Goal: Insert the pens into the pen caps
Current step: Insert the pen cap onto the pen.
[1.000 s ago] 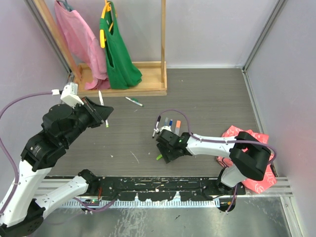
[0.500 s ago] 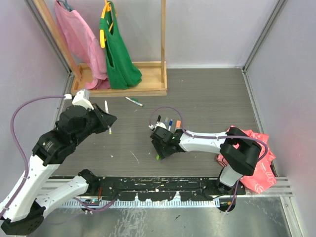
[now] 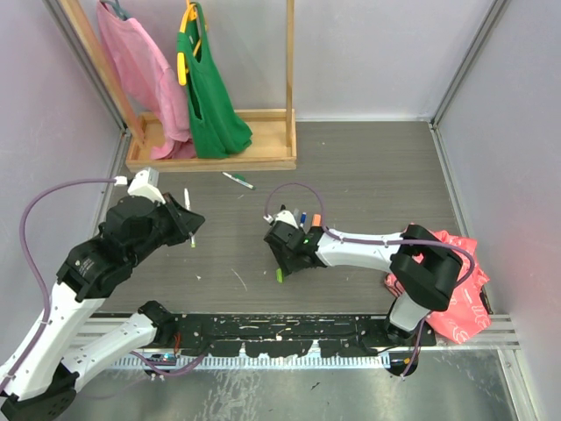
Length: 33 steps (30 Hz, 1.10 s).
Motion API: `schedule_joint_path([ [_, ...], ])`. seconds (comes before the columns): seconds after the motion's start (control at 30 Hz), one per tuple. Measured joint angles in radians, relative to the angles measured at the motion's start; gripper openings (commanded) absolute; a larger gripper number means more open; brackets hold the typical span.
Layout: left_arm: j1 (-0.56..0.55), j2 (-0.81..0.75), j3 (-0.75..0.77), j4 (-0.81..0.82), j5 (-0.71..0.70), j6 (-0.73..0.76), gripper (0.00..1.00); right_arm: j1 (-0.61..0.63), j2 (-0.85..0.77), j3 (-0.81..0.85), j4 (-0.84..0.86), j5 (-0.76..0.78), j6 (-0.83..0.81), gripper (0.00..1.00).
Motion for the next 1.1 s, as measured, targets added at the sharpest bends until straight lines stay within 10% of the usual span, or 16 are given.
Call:
schedule_joint_path([
  [1.1, 0.000, 0.000, -0.096, 0.012, 0.074, 0.007, 0.00, 0.095, 0.090, 0.111, -0.045, -0.041, 0.344, 0.47],
])
